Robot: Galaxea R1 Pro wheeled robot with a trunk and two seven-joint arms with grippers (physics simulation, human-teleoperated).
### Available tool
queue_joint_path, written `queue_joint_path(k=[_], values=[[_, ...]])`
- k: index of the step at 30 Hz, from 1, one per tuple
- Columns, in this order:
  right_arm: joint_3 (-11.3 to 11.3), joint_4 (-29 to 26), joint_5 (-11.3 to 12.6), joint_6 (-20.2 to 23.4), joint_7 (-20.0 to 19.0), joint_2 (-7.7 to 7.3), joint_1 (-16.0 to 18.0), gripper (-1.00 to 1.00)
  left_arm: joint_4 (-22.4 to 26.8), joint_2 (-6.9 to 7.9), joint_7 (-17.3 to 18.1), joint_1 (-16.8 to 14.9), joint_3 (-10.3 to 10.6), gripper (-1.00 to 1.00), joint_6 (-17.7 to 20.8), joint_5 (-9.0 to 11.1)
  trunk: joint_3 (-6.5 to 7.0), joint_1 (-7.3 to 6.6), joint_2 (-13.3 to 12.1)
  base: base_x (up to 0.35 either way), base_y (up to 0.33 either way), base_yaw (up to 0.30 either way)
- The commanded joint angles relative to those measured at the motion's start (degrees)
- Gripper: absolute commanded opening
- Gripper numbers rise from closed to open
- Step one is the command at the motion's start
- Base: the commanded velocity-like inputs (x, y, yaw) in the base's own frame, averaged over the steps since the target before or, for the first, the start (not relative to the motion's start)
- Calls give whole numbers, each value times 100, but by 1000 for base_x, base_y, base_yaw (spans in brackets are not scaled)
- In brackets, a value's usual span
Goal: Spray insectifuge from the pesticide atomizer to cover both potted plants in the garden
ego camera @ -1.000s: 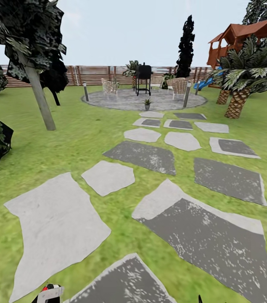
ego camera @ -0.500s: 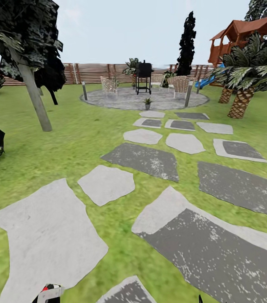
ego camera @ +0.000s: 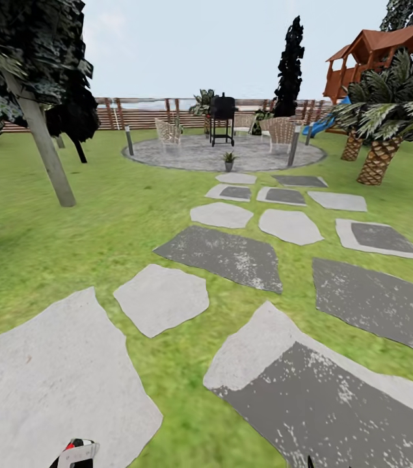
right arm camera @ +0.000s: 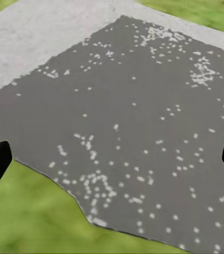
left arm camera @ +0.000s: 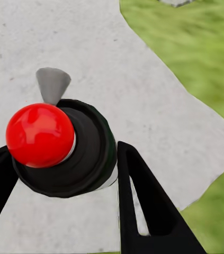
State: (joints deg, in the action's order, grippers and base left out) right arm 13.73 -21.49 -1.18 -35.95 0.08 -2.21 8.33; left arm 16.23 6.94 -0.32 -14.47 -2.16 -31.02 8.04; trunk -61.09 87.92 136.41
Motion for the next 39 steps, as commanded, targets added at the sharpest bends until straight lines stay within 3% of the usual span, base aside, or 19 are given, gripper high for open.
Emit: queue_joint_path(k=[1,39], values=[[15,5,-14,-18,1,2,3,100,-2,0,-3,-3,5,-100,-17,22,-5,2,1,337,0,0],[7,5,-16,-18,-16,11,5,100,-1,-17,-3,-3,5,-100,-16,22,8,2,1,337,0,-30]])
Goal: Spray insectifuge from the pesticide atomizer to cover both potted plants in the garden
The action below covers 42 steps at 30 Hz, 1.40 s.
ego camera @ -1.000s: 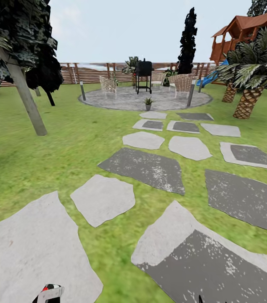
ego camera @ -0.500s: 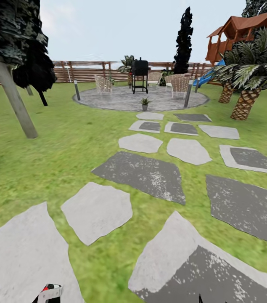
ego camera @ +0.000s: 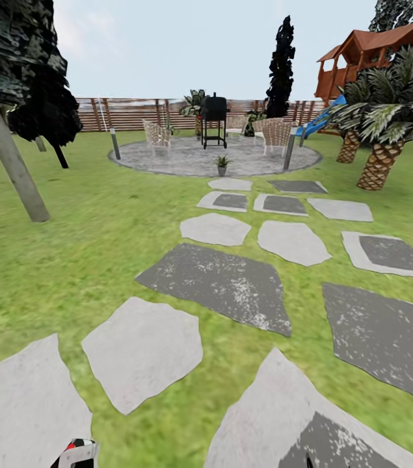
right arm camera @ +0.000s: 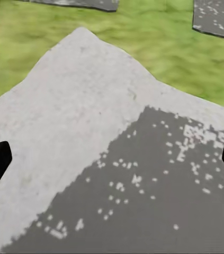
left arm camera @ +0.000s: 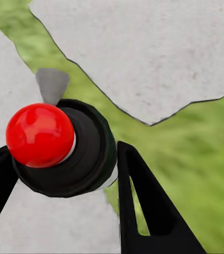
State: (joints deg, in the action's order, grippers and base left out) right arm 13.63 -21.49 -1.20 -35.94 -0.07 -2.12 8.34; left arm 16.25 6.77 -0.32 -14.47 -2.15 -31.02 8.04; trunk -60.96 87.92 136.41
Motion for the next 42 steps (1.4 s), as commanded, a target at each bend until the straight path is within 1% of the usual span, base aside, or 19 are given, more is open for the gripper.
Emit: queue_joint_path(k=[1,42], values=[[16,5,-14,-18,-1,1,3,100,-3,0,-3,-3,4,-100,-17,22,-5,2,2,337,0,0],[16,13,-20,-18,16,2,2,100,-8,-9,-3,-3,4,-100,-14,22,-5,2,2,337,0,0]])
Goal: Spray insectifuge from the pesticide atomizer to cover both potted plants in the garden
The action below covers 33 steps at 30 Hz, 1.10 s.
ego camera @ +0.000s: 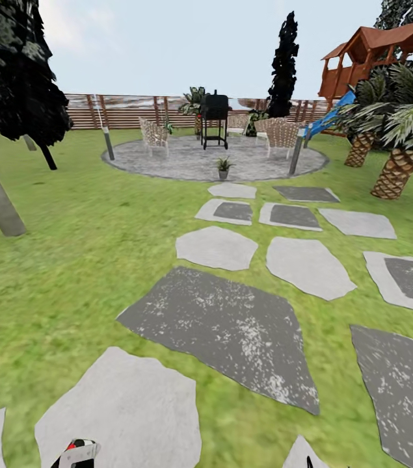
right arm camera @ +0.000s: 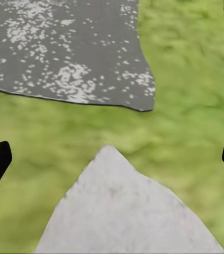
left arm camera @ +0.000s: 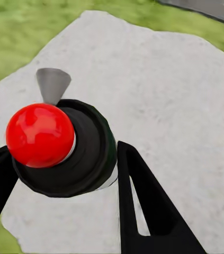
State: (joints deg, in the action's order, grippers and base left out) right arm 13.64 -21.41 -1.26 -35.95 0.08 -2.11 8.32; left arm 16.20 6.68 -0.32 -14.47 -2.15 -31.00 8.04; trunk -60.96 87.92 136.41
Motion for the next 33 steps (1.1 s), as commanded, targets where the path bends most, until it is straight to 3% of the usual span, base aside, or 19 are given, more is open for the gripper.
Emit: queue_joint_path(k=[1,33], values=[[16,5,-15,-18,1,1,3,100,-3,0,-3,-3,4,-100,-18,22,-5,2,2,337,0,0],[16,5,-15,-18,1,4,4,100,-3,0,-3,-3,4,-100,-20,22,-5,2,2,337,0,0]])
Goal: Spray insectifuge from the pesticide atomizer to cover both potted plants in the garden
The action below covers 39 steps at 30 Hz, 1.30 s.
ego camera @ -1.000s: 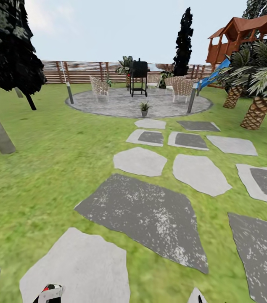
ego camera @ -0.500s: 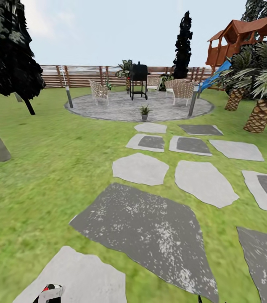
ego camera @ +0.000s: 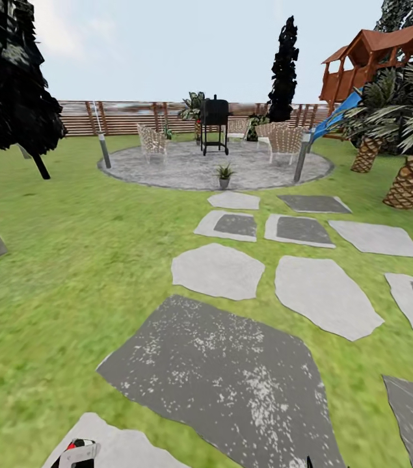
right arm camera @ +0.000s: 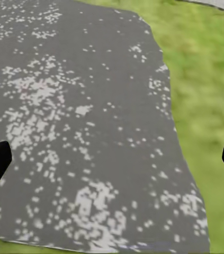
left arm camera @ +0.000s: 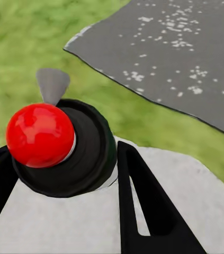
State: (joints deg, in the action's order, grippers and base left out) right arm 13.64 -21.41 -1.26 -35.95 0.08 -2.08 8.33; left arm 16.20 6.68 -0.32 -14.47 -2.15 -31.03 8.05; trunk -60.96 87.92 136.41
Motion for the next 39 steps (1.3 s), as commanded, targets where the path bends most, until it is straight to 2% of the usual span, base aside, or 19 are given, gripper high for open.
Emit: queue_joint_path(k=[1,39], values=[[16,5,-15,-18,1,2,5,100,-3,0,-3,-3,4,-100,-16,22,-5,2,1,337,0,0],[16,5,-15,-18,1,1,4,100,-3,0,-3,-3,4,-100,-17,22,-5,2,1,337,0,0]])
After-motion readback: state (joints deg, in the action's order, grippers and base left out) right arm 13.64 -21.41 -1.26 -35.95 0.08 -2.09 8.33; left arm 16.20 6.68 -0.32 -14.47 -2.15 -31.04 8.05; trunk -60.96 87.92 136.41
